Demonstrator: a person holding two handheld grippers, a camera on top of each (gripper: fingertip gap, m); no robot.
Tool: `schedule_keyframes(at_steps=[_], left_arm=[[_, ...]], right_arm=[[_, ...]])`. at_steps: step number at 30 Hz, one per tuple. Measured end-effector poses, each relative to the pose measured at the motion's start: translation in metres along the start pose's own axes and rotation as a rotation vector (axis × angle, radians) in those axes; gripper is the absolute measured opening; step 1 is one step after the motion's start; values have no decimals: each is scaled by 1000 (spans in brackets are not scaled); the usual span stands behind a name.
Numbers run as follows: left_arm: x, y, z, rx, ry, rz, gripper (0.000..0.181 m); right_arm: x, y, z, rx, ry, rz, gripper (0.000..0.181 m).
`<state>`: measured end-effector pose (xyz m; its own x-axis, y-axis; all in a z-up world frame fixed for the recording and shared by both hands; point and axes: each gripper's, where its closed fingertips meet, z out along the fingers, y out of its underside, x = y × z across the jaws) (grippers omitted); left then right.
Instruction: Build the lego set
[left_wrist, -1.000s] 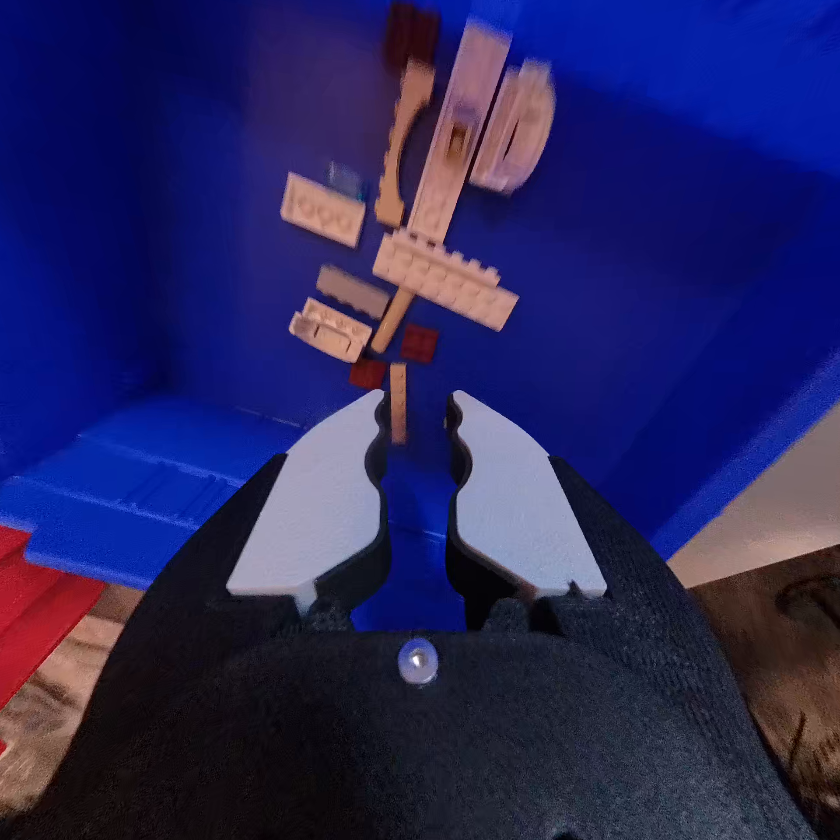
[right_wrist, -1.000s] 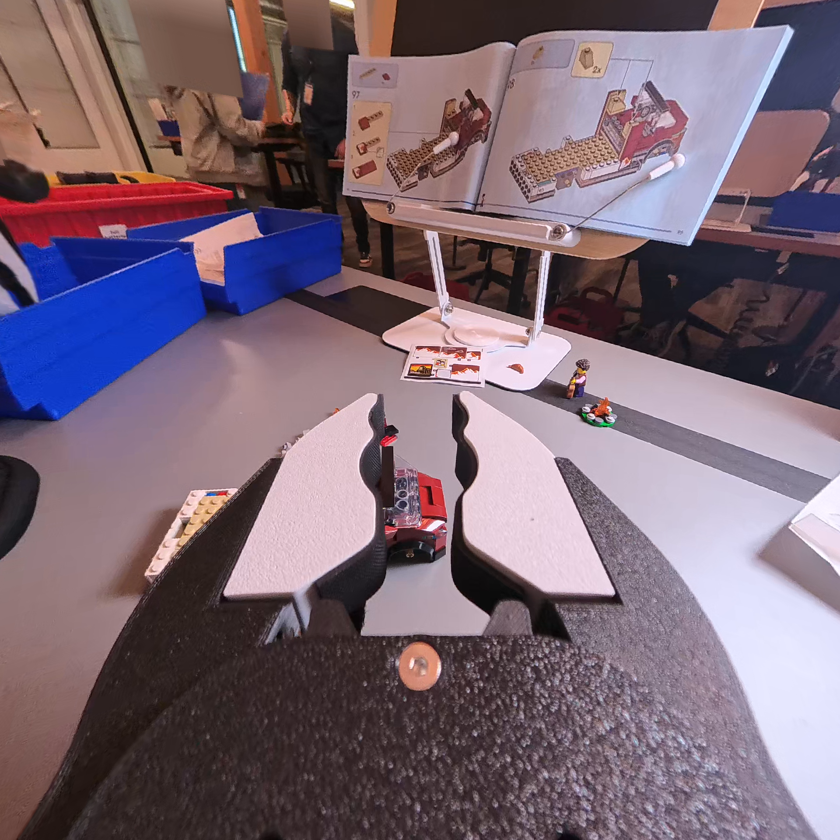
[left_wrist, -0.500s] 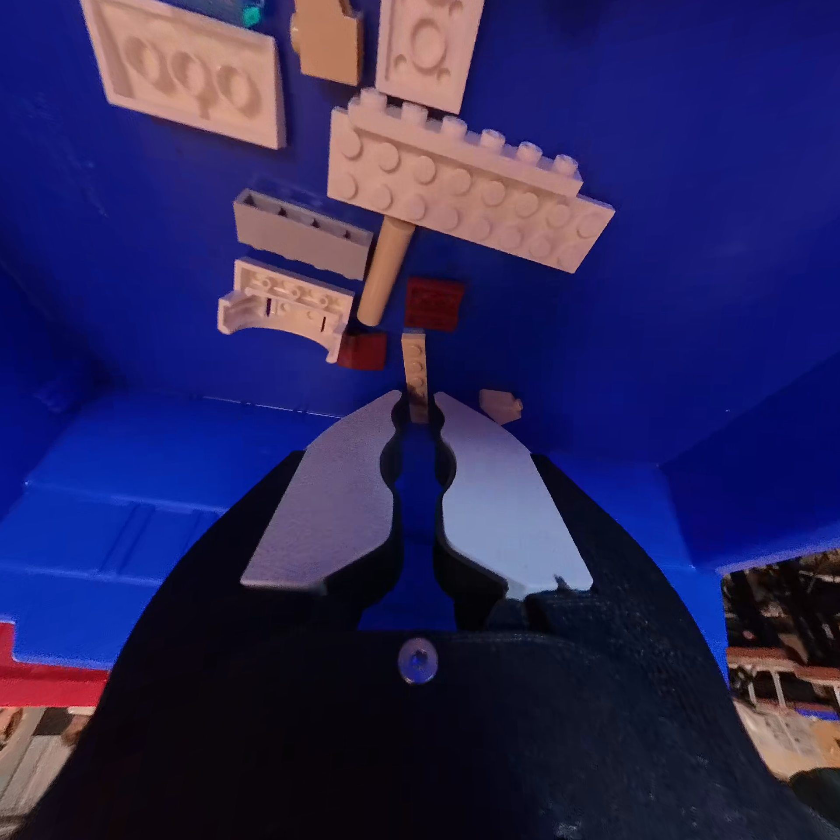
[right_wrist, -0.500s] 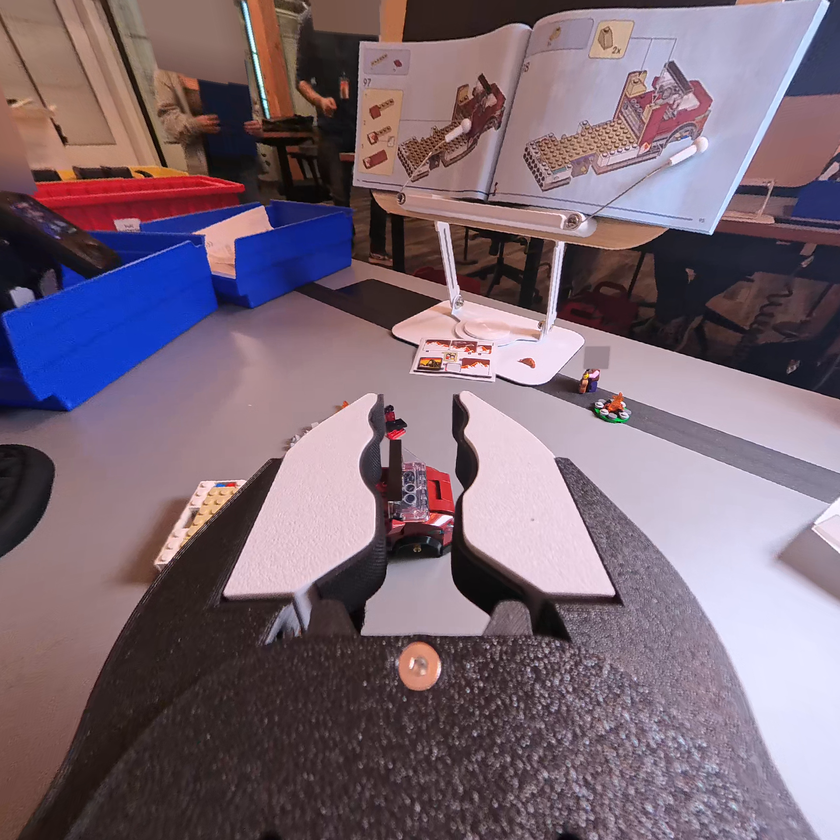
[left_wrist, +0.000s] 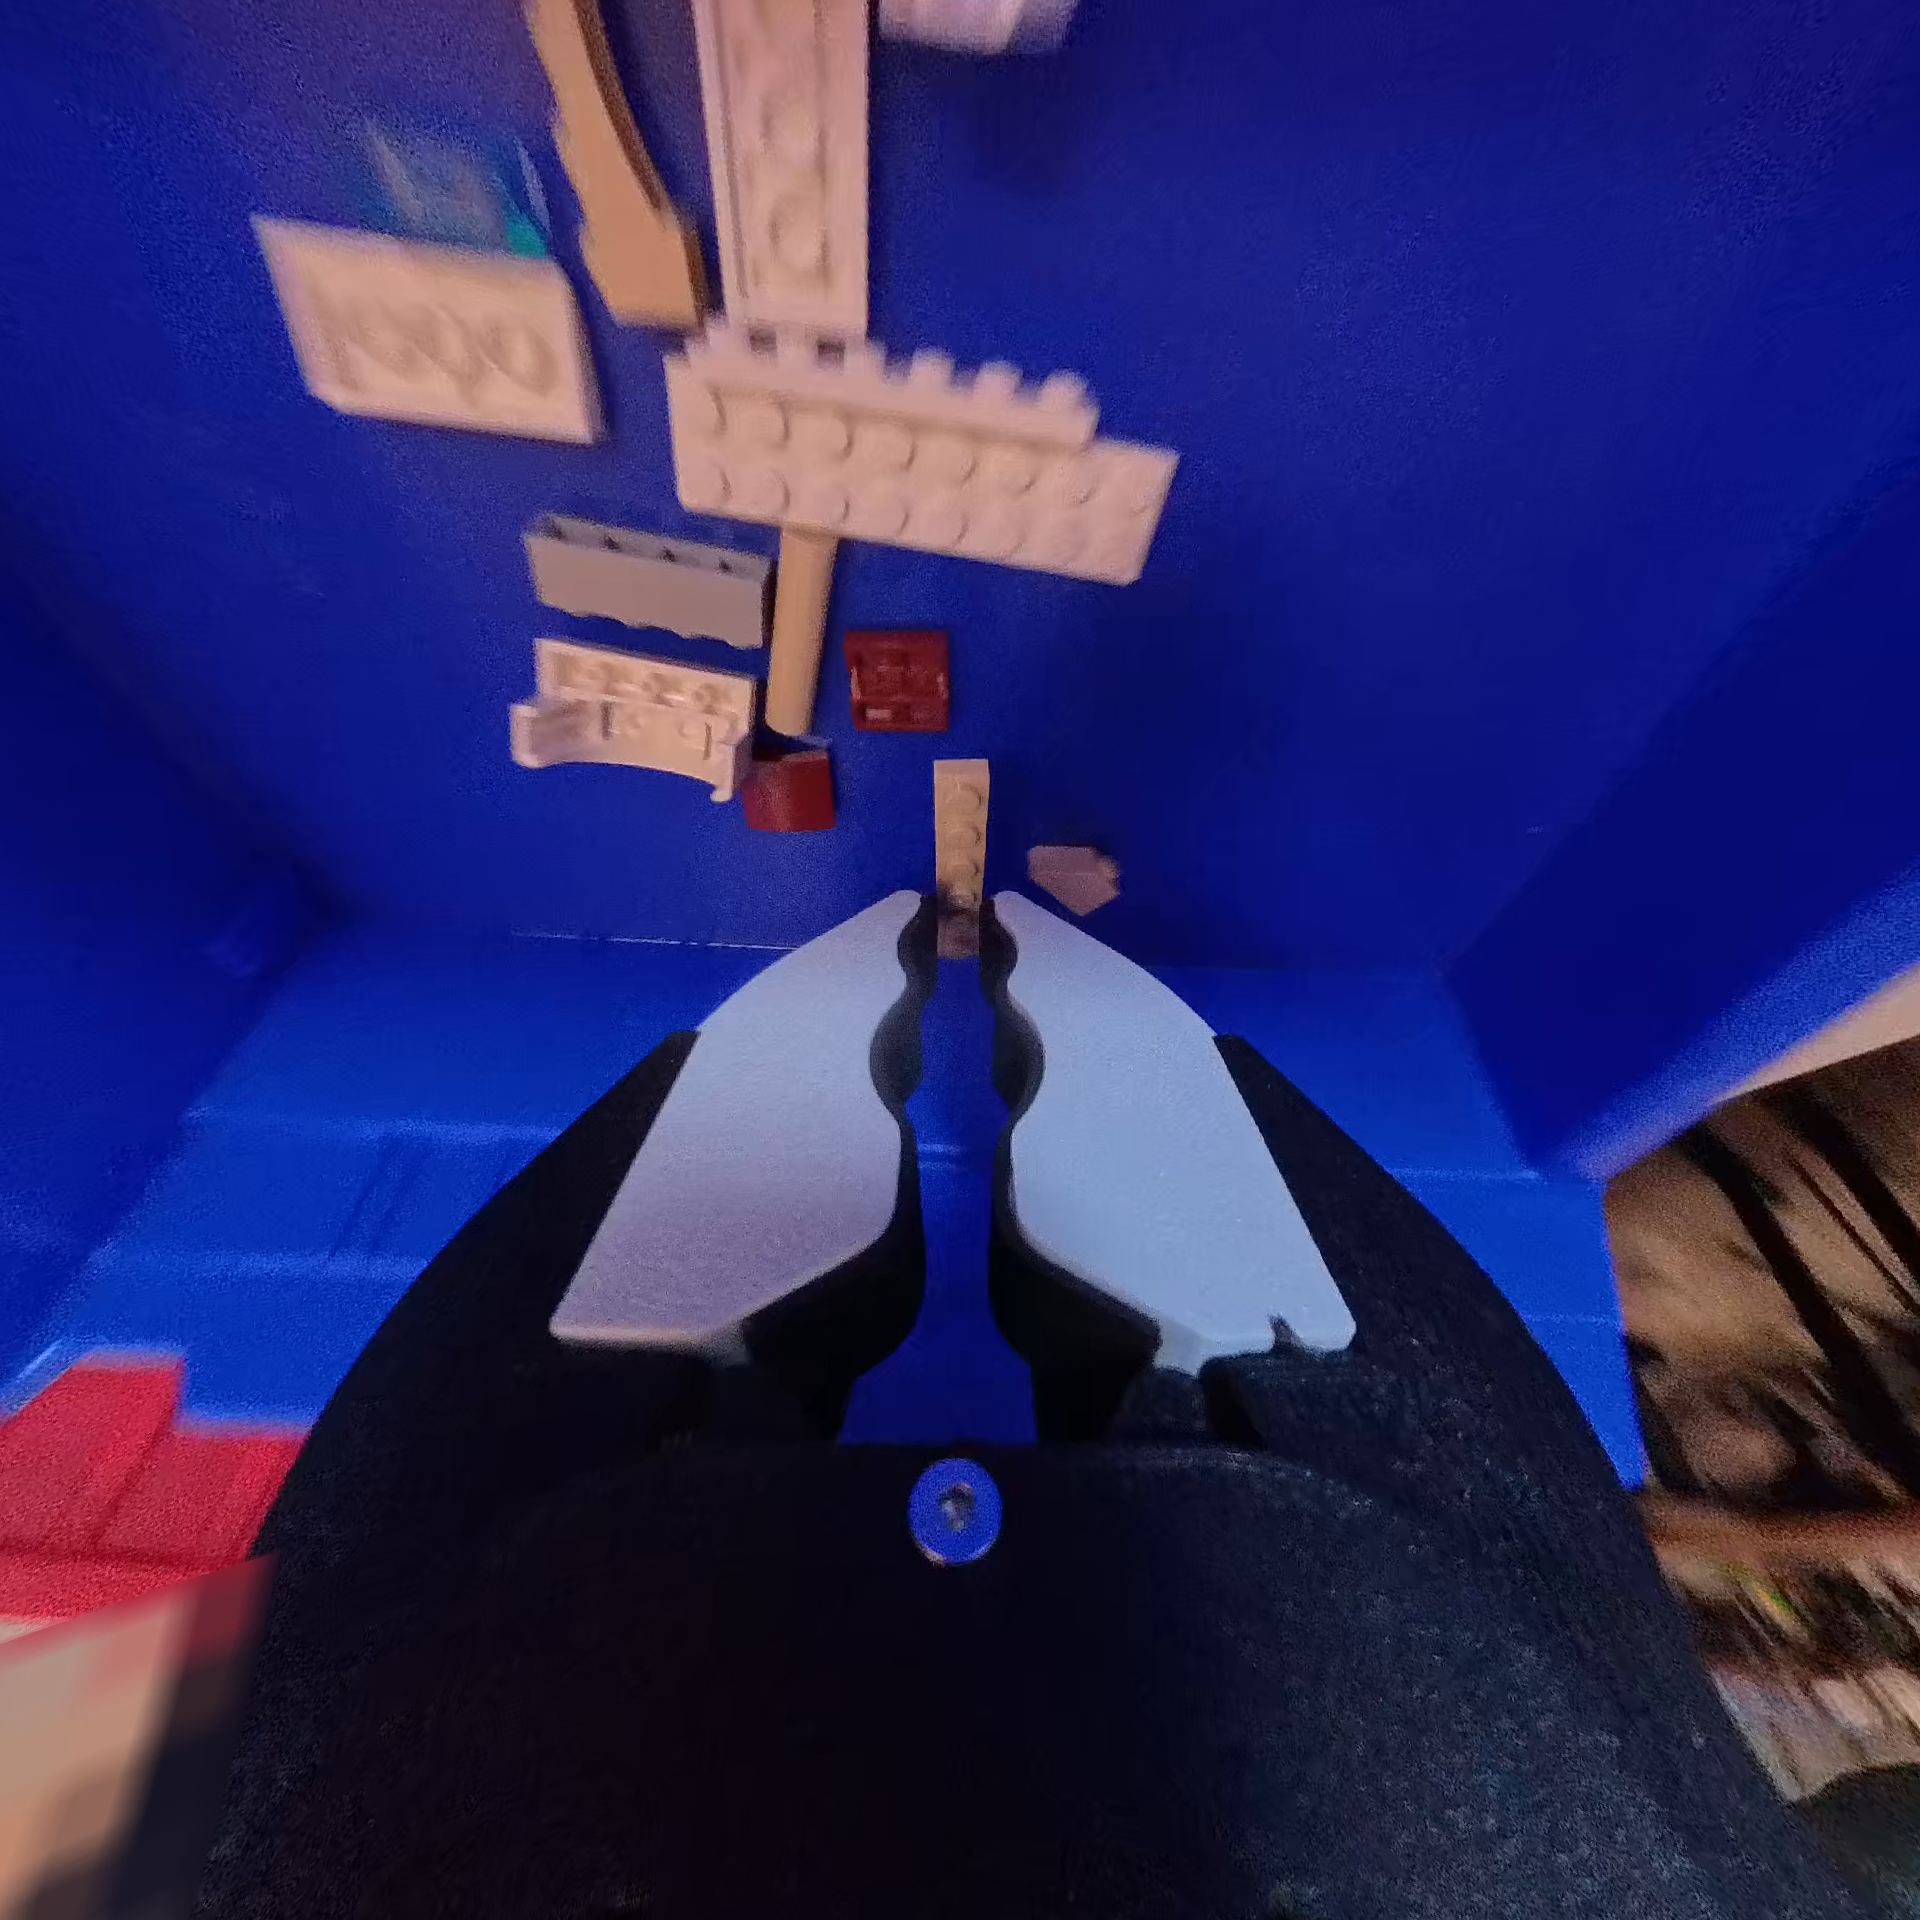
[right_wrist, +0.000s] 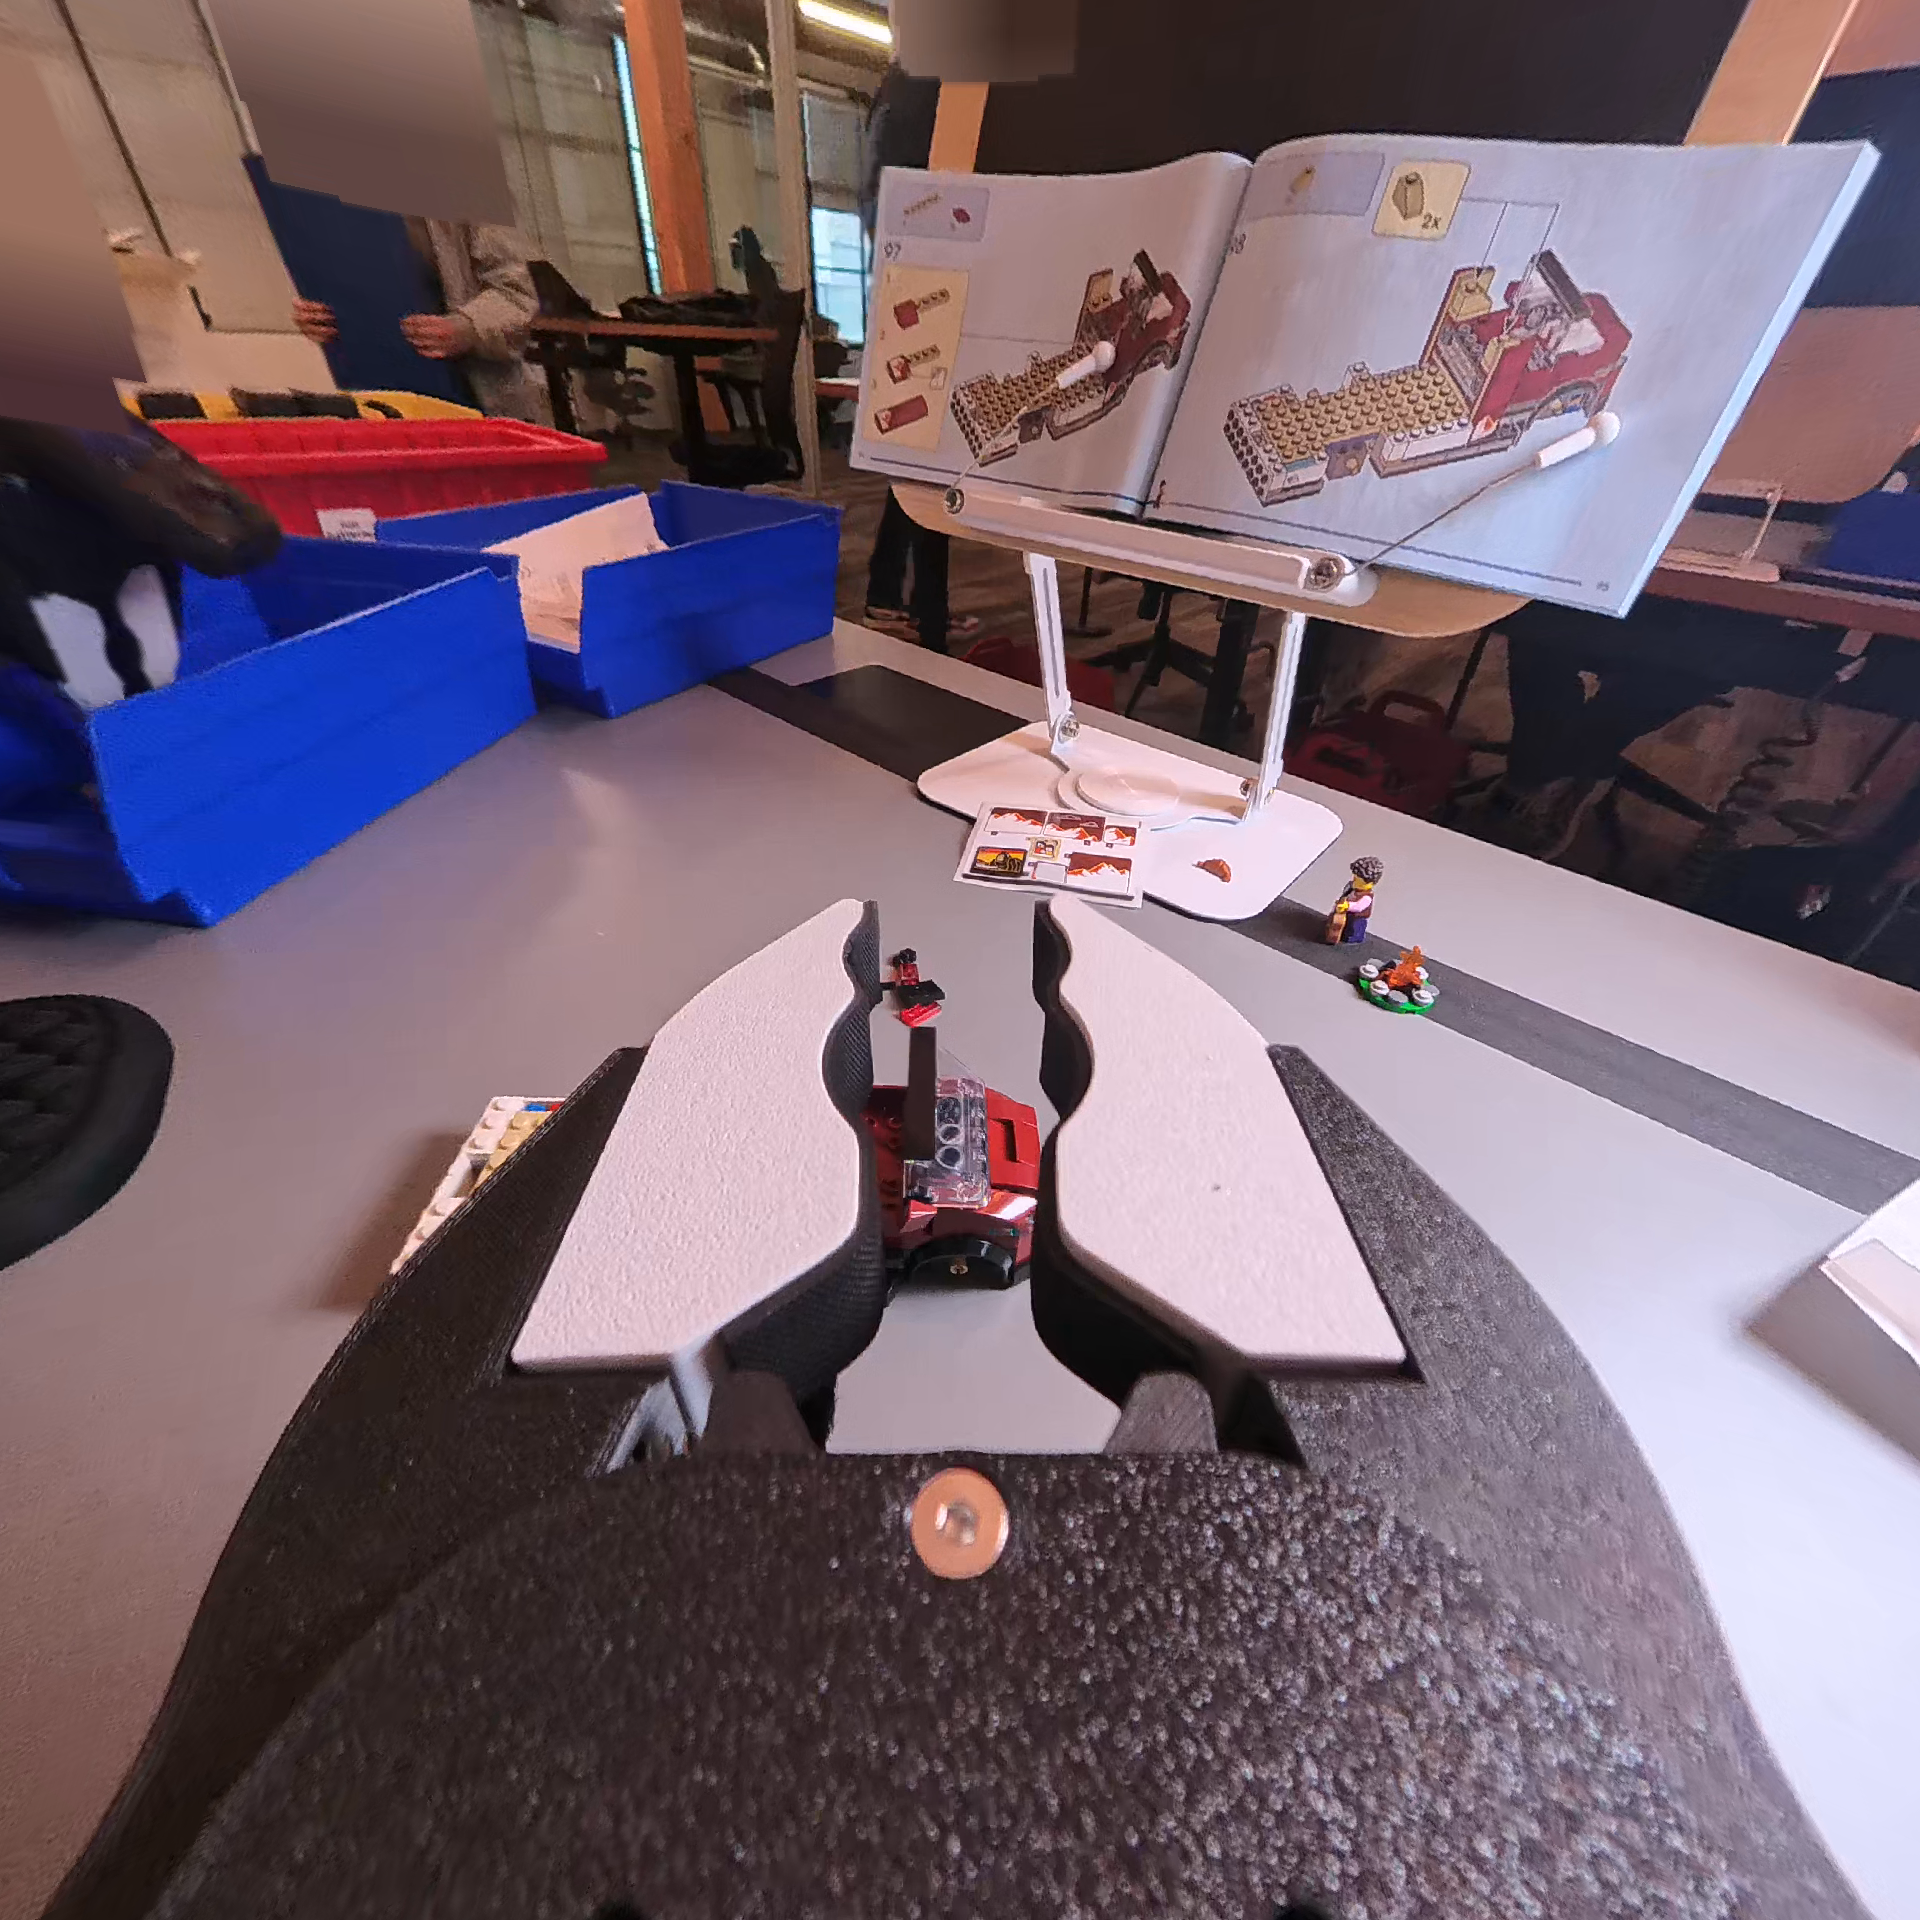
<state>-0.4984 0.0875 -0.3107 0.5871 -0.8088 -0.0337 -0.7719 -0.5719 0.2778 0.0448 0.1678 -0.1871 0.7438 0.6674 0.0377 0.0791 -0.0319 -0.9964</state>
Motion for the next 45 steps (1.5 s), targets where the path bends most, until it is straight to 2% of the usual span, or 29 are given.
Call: schedule_keyframes(at_steps=[1,4,7,10,12,14,17,20,22,27,29,30,33,35,38,41,43,45], left_arm=[[5,-10,-19,83,-41,14,8],[44,-53,-85,323,-150,109,8],[101,-107,-130,452,-198,289,9],[153,-162,-146,477,-191,456,8],[178,-198,-152,489,-192,534,8],[201,-229,-157,503,-173,597,8],[230,-260,-162,517,-155,689,8],[247,-278,-166,529,-147,744,8],[250,-285,-166,523,-159,770,8],[260,-295,-170,567,-132,799,8],[266,-298,-176,647,-109,802,8],[267,-298,-179,695,-90,785,14],[259,-298,-167,793,-21,682,37],[243,-301,-134,781,-4,571,52],[232,-315,-87,784,33,426,72],[236,-330,-81,888,79,349,75],[231,-338,-83,939,49,319,66],[230,-342,-85,965,42,317,63]], right_arm=[[-3,-1,0,1,-9,-14,28],[-30,-3,5,-12,-112,-84,28],[-86,-1,15,-73,-330,-198,28],[-145,1,18,-138,-545,-281,29],[-171,7,19,-199,-631,-337,32],[-184,15,20,-238,-657,-390,32],[-181,25,21,-252,-608,-402,32],[-168,26,15,-220,-555,-342,26],[-160,21,9,-176,-530,-311,9],[-151,22,-3,-169,-528,-284,8],[-146,23,-12,-158,-542,-260,8],[-143,26,-20,-164,-559,-242,8],[-126,66,-43,-316,-590,-237,8],[-114,101,-52,-446,-585,-266,8],[-106,125,-56,-569,-591,-307,8],[-92,137,-52,-686,-576,-422,8],[-85,140,-51,-742,-587,-449,21],[-83,138,-51,-764,-615,-423,24]])
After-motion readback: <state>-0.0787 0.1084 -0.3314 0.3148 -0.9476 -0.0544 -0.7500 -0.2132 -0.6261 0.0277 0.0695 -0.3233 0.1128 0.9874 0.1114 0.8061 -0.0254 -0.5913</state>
